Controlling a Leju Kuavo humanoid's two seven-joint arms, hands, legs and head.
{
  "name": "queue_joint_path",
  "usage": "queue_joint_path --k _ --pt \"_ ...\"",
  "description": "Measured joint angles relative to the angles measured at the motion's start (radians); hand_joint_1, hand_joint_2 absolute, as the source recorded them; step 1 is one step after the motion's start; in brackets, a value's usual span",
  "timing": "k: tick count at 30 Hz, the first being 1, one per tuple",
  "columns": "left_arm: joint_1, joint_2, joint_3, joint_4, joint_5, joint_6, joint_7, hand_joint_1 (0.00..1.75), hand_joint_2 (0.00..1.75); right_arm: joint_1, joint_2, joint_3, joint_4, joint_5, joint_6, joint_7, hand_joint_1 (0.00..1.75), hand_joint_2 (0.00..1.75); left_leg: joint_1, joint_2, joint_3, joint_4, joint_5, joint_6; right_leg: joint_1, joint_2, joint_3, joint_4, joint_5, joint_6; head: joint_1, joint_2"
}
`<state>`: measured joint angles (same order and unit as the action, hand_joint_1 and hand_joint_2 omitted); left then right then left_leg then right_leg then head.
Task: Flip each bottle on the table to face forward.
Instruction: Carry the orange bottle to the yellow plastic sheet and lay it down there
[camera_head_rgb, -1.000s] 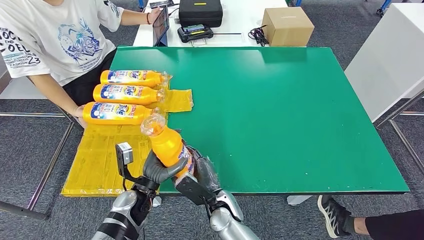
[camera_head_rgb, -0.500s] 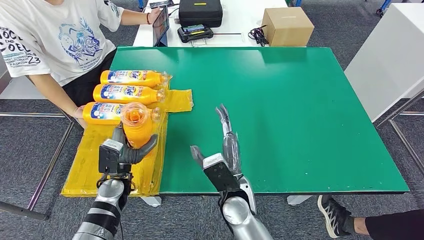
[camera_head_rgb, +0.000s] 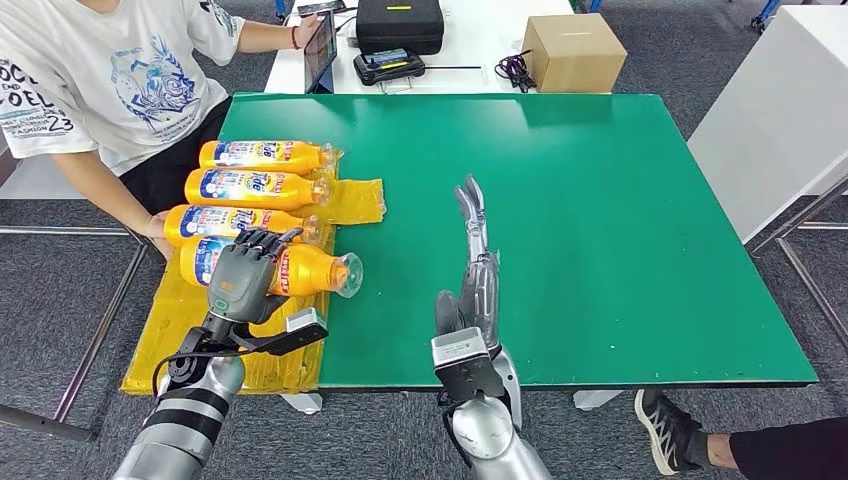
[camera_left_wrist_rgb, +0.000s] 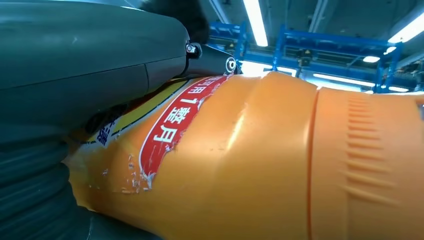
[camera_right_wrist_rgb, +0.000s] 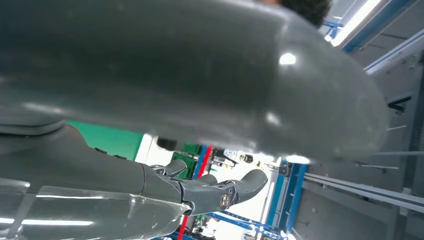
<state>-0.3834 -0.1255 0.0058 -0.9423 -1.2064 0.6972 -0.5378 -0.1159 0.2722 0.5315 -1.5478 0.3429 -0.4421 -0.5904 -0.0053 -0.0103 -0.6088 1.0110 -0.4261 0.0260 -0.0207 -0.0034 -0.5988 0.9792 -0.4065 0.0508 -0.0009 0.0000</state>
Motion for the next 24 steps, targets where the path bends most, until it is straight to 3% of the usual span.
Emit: queue_joint_path --k 3,7,11,17,24 --pt "-0.003 0.003 0.014 0.008 -0.009 0.002 0.002 1.75 1.75 0.0 0.0 0.004 -0.011 -0.002 0.0 -0.001 0.0 0.0 0.0 -0.001 0.0 0.0 0.0 0.0 0.0 0.0 0.0 0.0 0.0 0.0 0.0 0.0" --pt "-0.008 0.007 0.021 0.022 -0.05 0.003 0.022 1.75 1.75 0.0 -0.003 0.007 -0.017 -0.008 0.002 -0.003 0.0 1.75 0.0 0.0 0.0 0.0 0.0 0.0 0.0 0.0 0.0 0.0 0.0 0.0 0.0 0.0" --pt "-0.033 0.022 0.017 0.097 -0.125 0.003 0.071 1.75 1.75 0.0 -0.006 0.011 -0.017 -0.025 0.015 -0.002 0.0 1.75 0.0 0.0 0.0 0.0 0.0 0.0 0.0 0.0 0.0 0.0 0.0 0.0 0.0 0.0" --pt "-0.078 0.062 -0.017 0.279 -0.101 -0.002 0.071 1.75 1.75 0.0 -0.013 0.022 -0.017 -0.034 0.035 0.0 0.0 1.75 0.0 0.0 0.0 0.0 0.0 0.0 0.0 0.0 0.0 0.0 0.0 0.0 0.0 0.0" --pt "-0.11 0.099 -0.059 0.37 -0.107 -0.096 0.092 1.75 1.75 -0.001 -0.015 0.028 -0.012 -0.043 0.07 0.004 0.0 1.75 0.0 0.0 0.0 0.0 0.0 0.0 0.0 0.0 0.0 0.0 0.0 0.0 0.0 0.0"
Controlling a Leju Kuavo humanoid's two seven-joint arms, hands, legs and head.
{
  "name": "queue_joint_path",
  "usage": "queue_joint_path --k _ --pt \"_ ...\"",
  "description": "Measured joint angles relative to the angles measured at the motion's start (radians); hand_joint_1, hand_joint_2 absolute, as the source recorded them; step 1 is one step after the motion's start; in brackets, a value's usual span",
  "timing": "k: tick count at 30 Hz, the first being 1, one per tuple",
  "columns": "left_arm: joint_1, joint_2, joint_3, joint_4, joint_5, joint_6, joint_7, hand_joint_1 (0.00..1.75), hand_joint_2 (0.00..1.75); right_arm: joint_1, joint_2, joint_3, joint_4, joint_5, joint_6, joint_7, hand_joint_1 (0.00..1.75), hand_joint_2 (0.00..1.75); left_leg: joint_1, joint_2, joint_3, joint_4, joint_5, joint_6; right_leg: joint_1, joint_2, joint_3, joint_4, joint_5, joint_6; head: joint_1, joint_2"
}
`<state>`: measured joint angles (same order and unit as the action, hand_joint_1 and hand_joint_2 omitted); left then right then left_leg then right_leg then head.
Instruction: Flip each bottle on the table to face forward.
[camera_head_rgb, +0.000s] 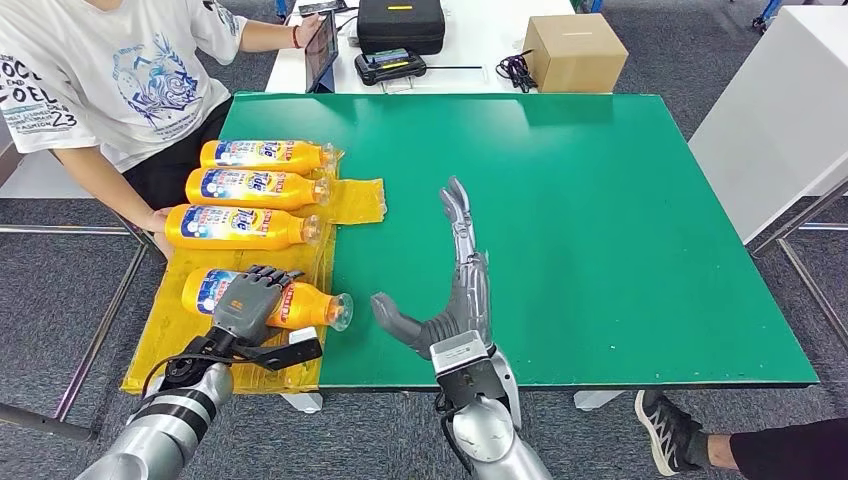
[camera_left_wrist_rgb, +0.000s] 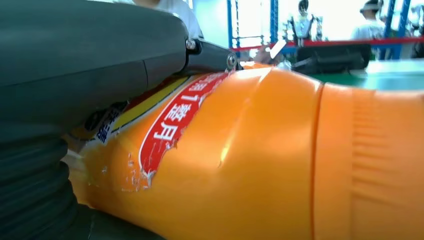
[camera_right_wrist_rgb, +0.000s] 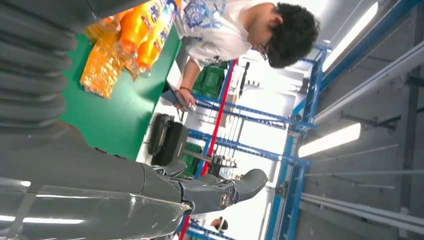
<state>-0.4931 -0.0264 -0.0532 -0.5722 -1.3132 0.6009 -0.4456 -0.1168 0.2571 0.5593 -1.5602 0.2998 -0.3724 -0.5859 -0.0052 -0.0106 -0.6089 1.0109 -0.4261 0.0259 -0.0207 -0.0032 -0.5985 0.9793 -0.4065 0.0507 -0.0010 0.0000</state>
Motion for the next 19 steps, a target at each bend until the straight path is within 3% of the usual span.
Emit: queue_joint_path --k 8,9,12,13,19 --pt "-0.063 0.037 -0.024 0.05 0.056 -0.205 -0.025 1.69 1.75 0.0 0.0 0.001 0.014 -0.002 0.044 0.005 0.0 1.75 0.0 0.001 0.006 -0.001 0.0 0.0 0.0 0.0 0.005 0.0 0.0 0.0 0.0 0.0" --pt "-0.07 0.041 -0.027 0.054 0.06 -0.228 -0.026 1.35 1.75 -0.001 0.0 0.001 0.016 -0.004 0.051 0.006 0.0 1.75 0.0 0.001 0.007 -0.001 0.0 0.0 0.0 0.0 0.006 0.0 0.0 0.0 0.0 0.0" --pt "-0.086 0.054 -0.038 0.065 0.062 -0.285 -0.025 0.12 1.75 -0.001 0.001 0.001 0.023 -0.015 0.07 0.008 0.0 1.75 0.0 0.001 0.008 -0.001 0.0 0.0 0.0 0.0 0.007 0.001 0.0 -0.001 0.0 0.0" --pt "-0.091 0.058 -0.042 0.07 0.065 -0.305 -0.023 0.03 1.75 -0.001 0.001 0.001 0.026 -0.019 0.076 0.009 0.0 1.75 0.0 0.001 0.009 -0.001 0.0 0.0 0.0 0.0 0.007 0.001 0.0 -0.001 0.0 0.0" --pt "-0.108 0.079 -0.054 0.094 0.134 -0.491 -0.044 0.0 1.75 -0.003 0.002 0.001 0.044 -0.032 0.105 0.009 0.0 1.75 0.0 0.001 0.012 -0.001 0.0 -0.001 0.0 0.0 0.011 0.001 0.0 -0.001 0.0 0.0"
